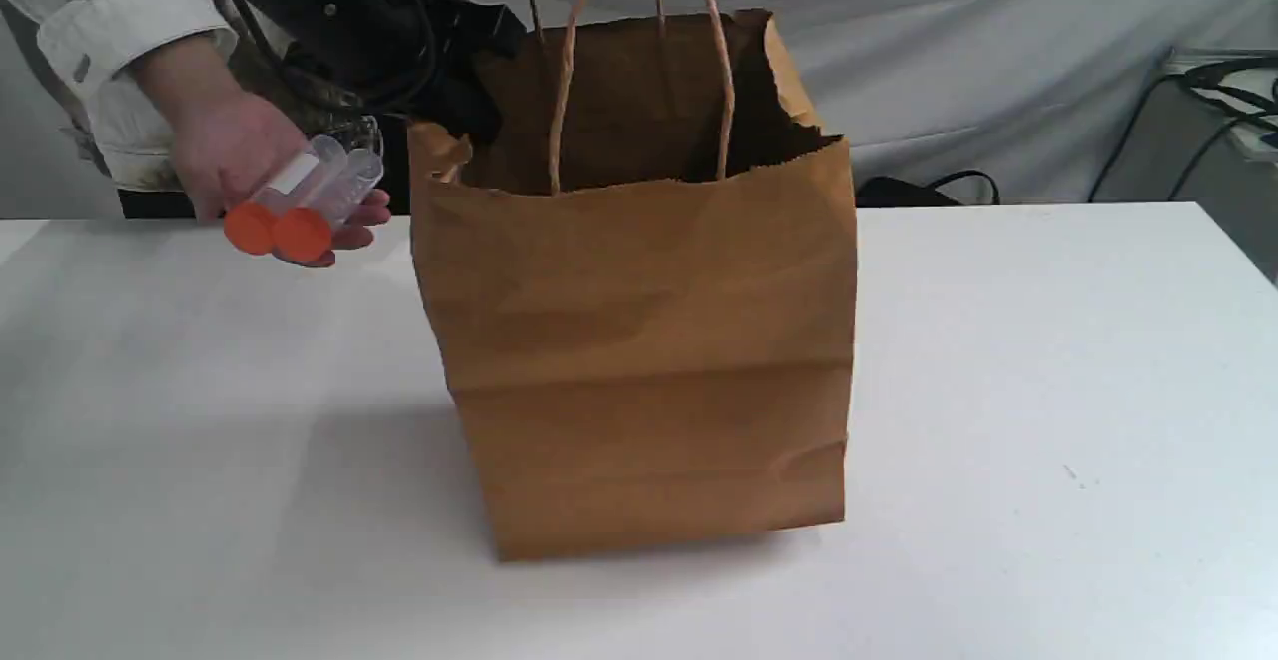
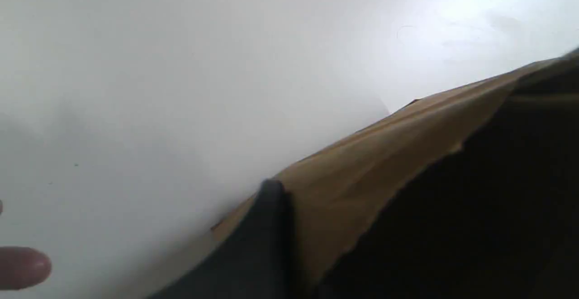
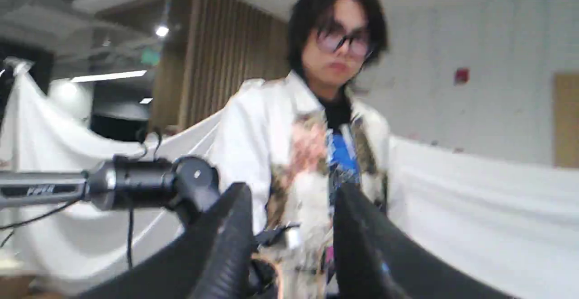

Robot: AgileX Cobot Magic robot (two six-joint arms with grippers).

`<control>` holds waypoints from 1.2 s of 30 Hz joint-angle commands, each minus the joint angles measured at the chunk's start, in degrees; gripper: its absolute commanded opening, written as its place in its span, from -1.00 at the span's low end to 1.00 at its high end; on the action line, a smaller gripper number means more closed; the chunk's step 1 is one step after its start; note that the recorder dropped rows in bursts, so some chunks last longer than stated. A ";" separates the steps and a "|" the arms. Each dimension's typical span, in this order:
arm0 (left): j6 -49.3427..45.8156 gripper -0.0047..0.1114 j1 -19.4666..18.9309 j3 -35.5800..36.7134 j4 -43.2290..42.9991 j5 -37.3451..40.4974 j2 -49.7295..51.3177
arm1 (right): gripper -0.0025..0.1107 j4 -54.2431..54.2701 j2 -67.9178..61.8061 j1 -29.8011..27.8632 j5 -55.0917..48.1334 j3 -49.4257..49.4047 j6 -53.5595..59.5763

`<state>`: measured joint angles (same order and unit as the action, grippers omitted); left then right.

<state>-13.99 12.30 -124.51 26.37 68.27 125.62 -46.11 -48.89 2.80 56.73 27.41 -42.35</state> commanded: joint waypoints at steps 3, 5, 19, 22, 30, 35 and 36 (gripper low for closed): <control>0.28 -0.92 0.36 -0.22 0.46 -0.85 -0.35 | -0.39 -17.26 -15.62 0.04 1.51 9.89 -11.27; 0.28 -0.92 0.36 -0.22 0.46 -0.85 -0.35 | -0.39 -23.32 -21.10 0.04 2.72 13.98 -14.89; 0.16 -0.92 0.36 -0.22 0.46 -1.11 -0.35 | 0.23 -37.21 -38.31 3.70 7.42 31.15 -17.14; 0.16 -0.92 0.36 -0.22 0.46 -0.99 -0.35 | 0.26 -38.67 -39.09 7.32 1.10 34.09 -17.14; 0.25 -0.92 0.36 -0.22 0.46 -1.02 -0.35 | 0.06 -41.10 -41.86 12.07 -8.45 38.00 -20.49; 5.24 -0.92 0.36 -0.45 -1.09 -3.98 -0.35 | -0.84 -45.62 -42.23 12.07 -13.31 38.00 -25.09; 6.32 -0.92 0.36 -0.45 -2.21 -4.66 -0.35 | -0.96 -47.31 -42.23 12.07 -12.82 38.00 -25.09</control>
<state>-10.16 12.30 -124.59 25.16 65.61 125.62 -91.32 -91.11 14.77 44.53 65.08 -66.45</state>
